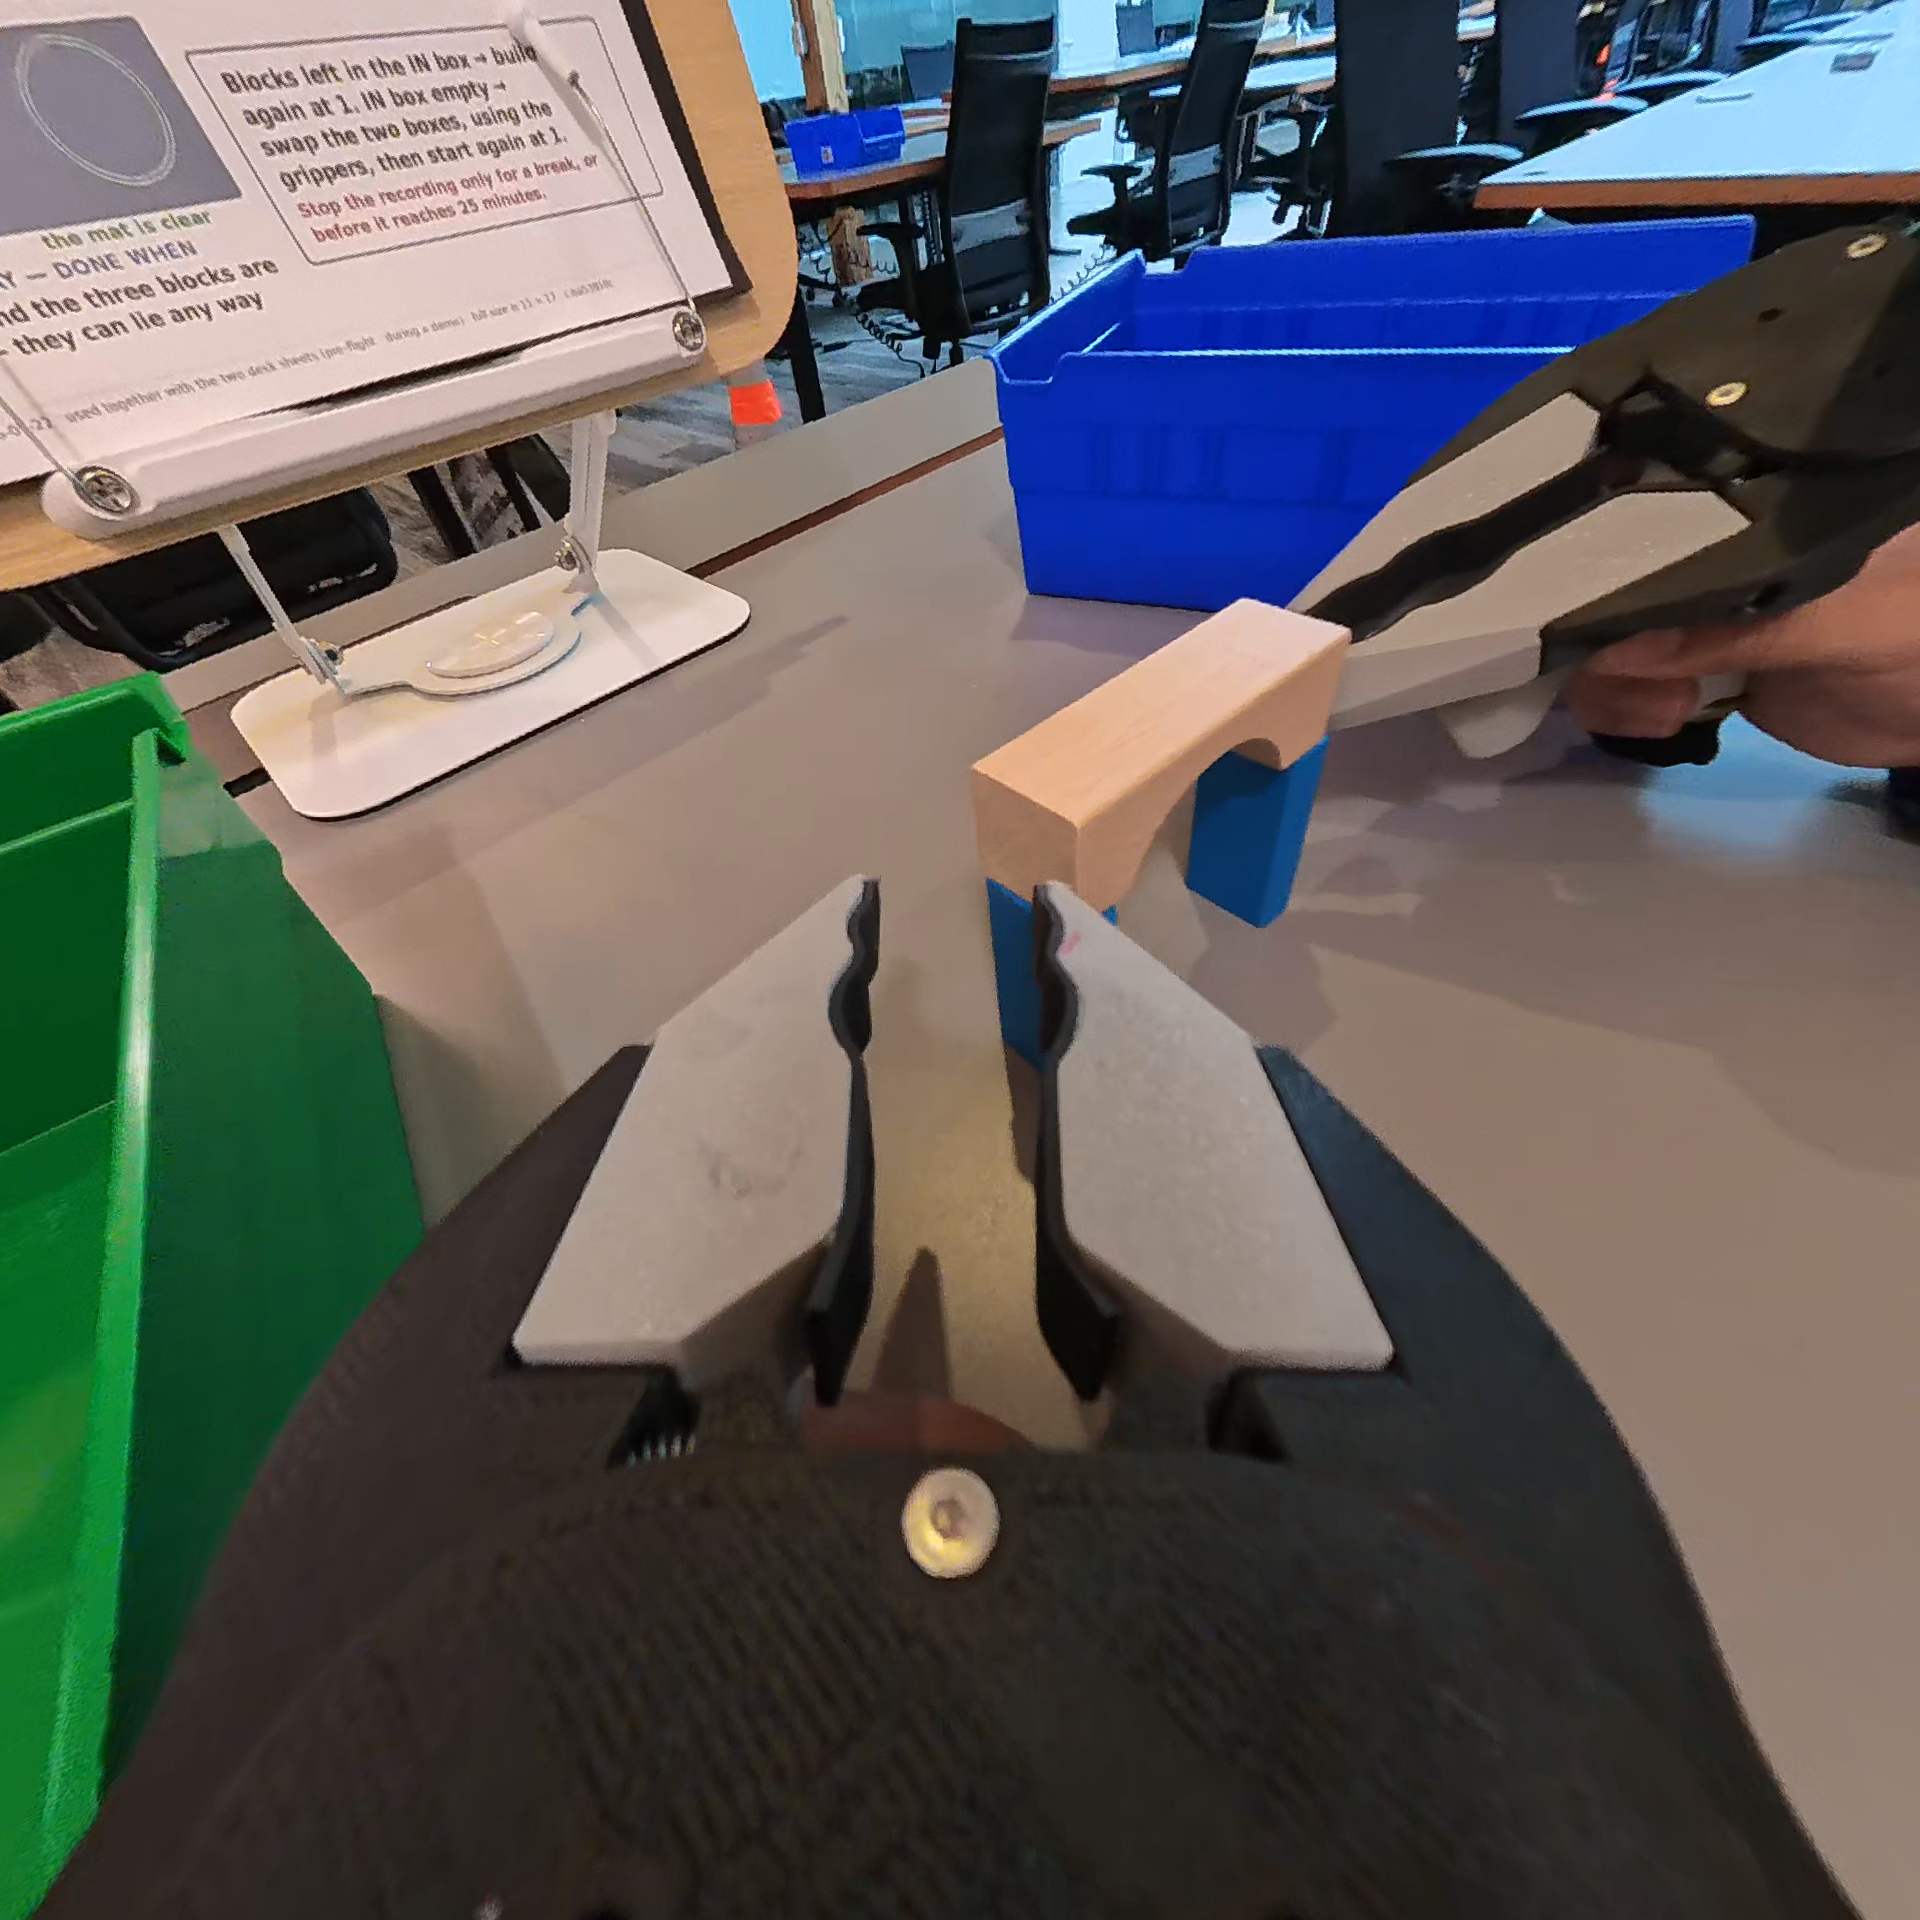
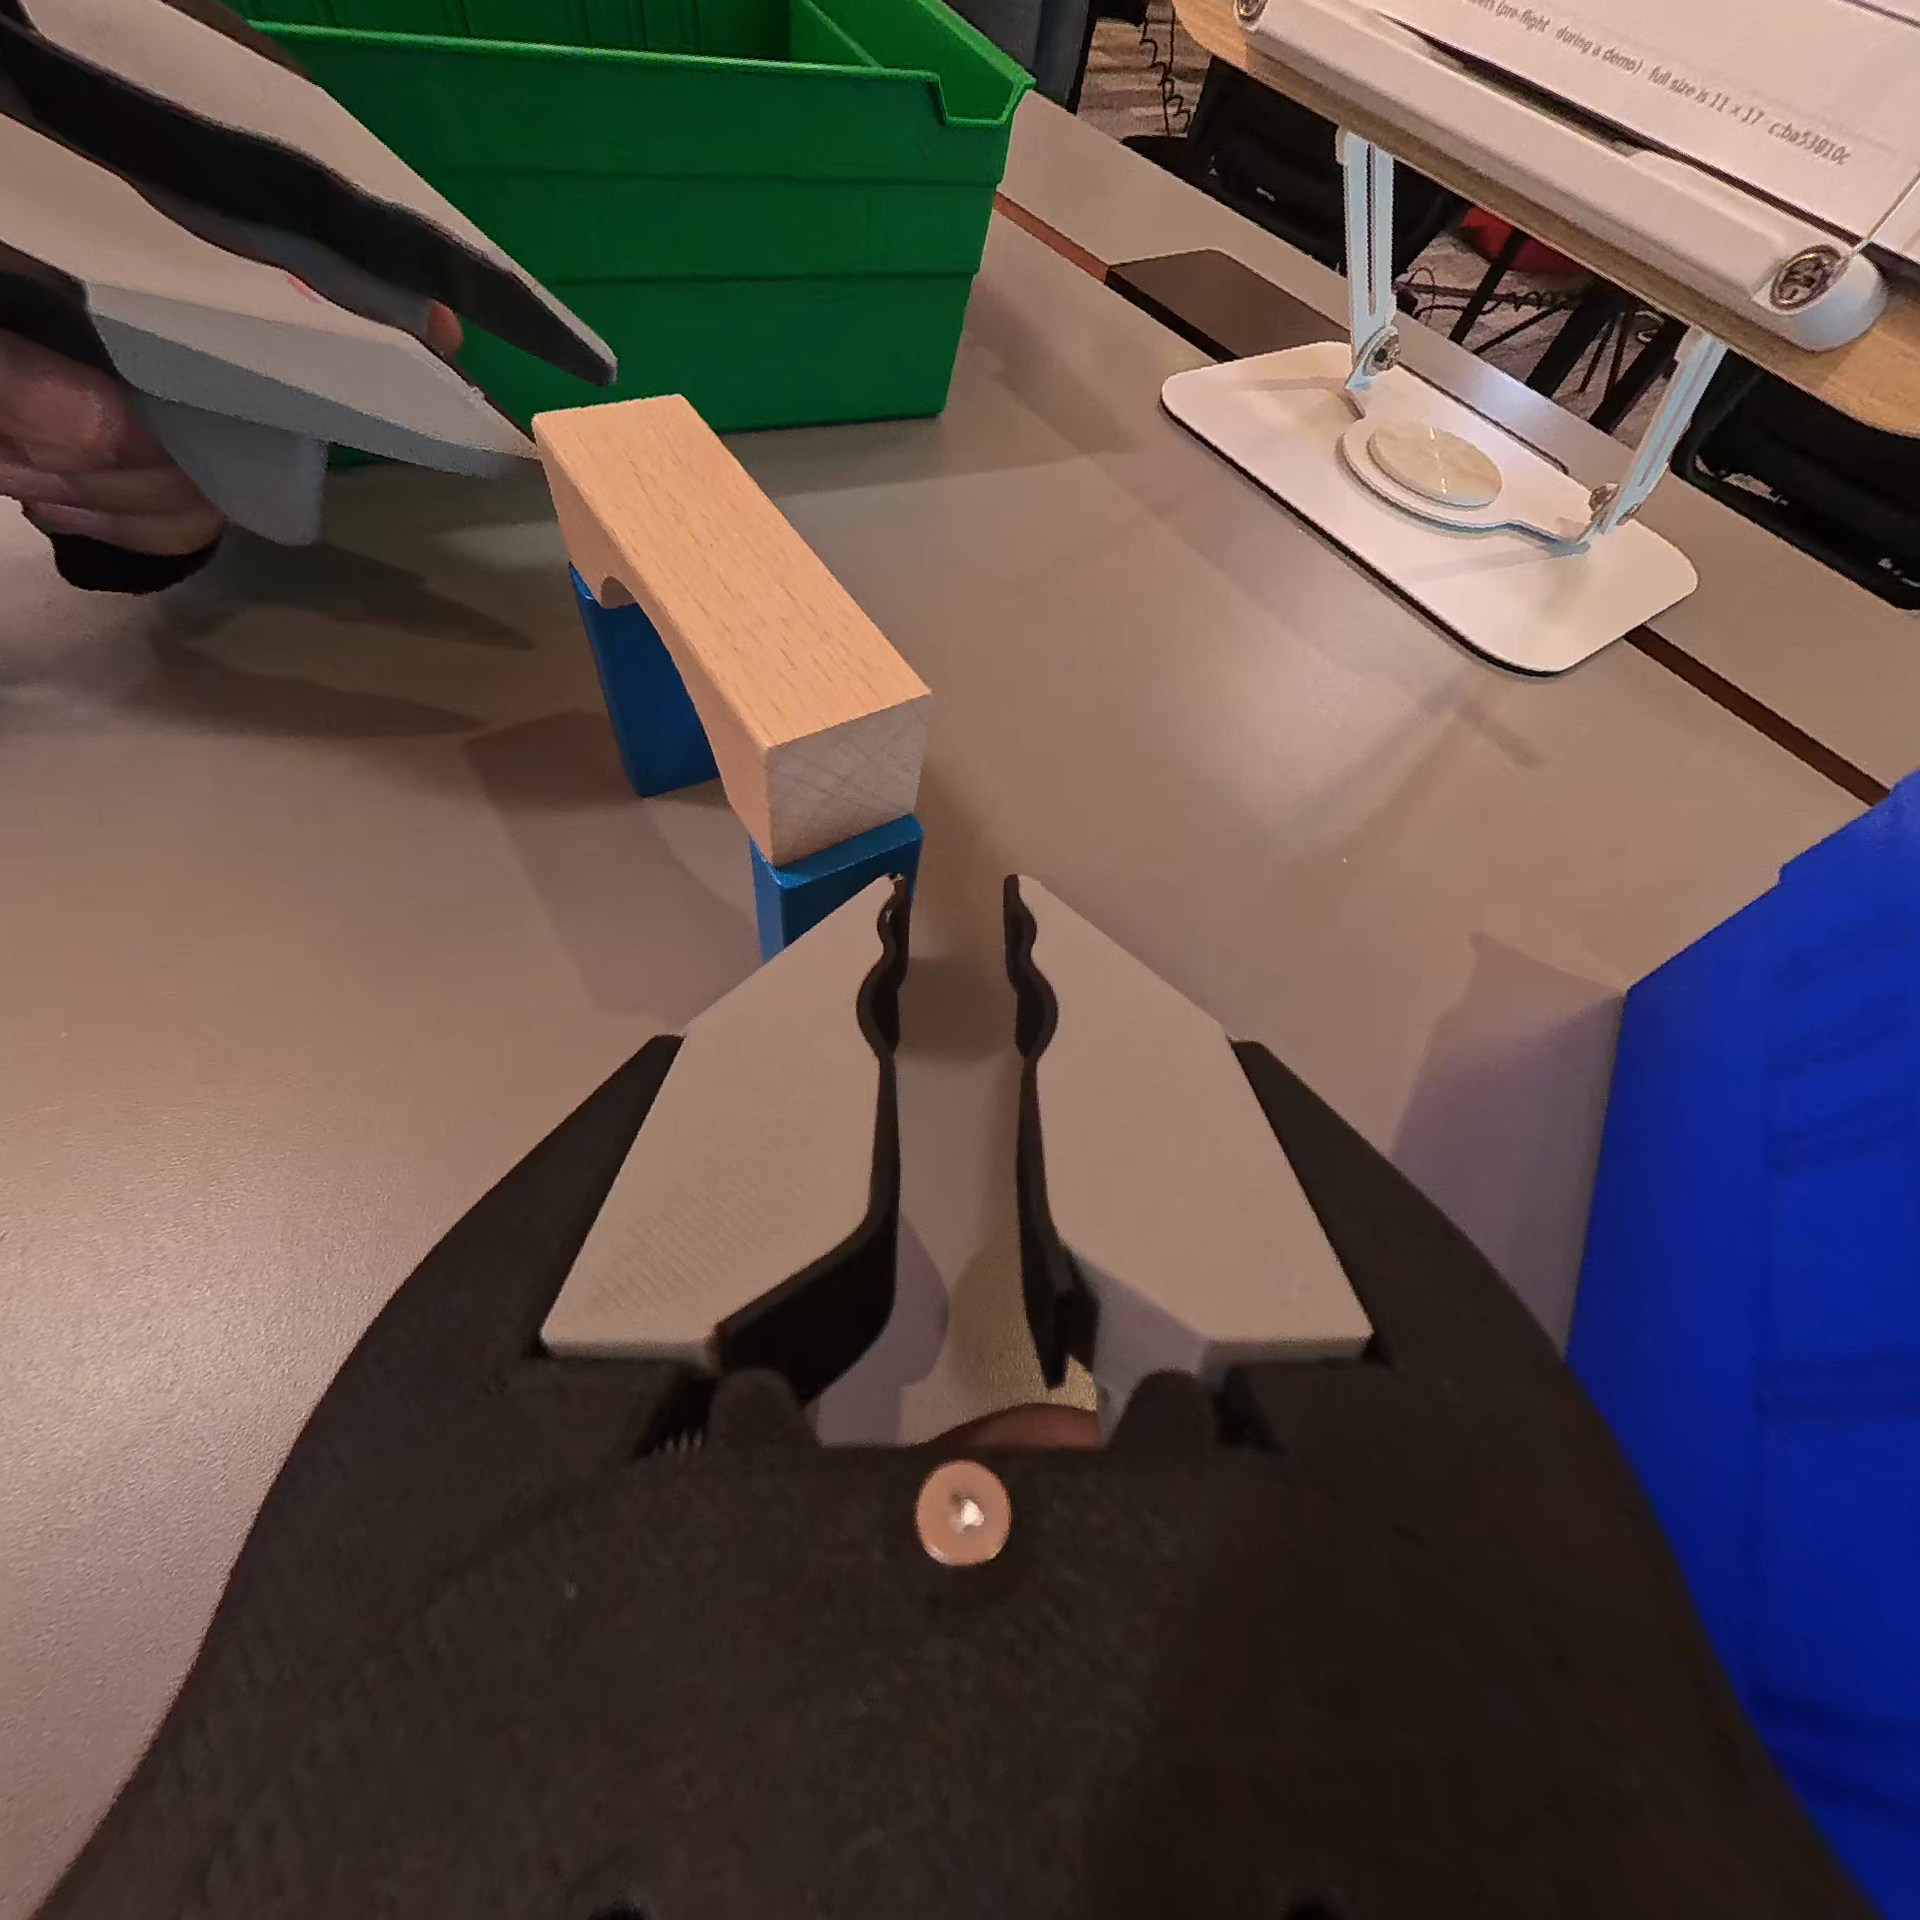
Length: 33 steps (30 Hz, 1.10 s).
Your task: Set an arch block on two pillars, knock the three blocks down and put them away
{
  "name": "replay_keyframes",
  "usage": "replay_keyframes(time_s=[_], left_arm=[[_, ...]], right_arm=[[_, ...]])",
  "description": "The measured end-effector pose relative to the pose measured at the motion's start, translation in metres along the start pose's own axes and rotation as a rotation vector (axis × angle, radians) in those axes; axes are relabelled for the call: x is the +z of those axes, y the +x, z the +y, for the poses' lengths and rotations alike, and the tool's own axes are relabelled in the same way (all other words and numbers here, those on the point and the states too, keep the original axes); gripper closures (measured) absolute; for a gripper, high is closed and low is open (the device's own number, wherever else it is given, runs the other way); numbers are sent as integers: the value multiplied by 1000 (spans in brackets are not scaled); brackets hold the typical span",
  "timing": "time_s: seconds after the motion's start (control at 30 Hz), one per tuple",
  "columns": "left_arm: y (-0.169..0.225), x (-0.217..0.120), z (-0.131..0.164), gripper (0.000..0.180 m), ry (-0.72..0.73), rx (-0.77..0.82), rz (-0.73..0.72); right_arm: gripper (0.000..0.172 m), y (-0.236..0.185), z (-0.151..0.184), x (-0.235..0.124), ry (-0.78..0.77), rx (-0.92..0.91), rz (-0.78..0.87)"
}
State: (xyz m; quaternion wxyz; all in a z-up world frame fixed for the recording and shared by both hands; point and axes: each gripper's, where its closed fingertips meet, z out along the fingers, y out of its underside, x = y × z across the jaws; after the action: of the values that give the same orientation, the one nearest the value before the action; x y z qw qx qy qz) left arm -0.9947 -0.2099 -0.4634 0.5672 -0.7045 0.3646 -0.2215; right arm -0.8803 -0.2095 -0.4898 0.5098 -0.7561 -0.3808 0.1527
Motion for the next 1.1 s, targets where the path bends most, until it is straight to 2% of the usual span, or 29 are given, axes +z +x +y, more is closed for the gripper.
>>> replay_keyframes(time_s=[0.4,1.1], left_arm=[[1,6,9,153,-46,27,-31],[0,6,9,153,-45,12,-26]], right_arm=[[156,0,0,-1,1,1,-1],[155,-5,3,-1,-8,-4,-19]])
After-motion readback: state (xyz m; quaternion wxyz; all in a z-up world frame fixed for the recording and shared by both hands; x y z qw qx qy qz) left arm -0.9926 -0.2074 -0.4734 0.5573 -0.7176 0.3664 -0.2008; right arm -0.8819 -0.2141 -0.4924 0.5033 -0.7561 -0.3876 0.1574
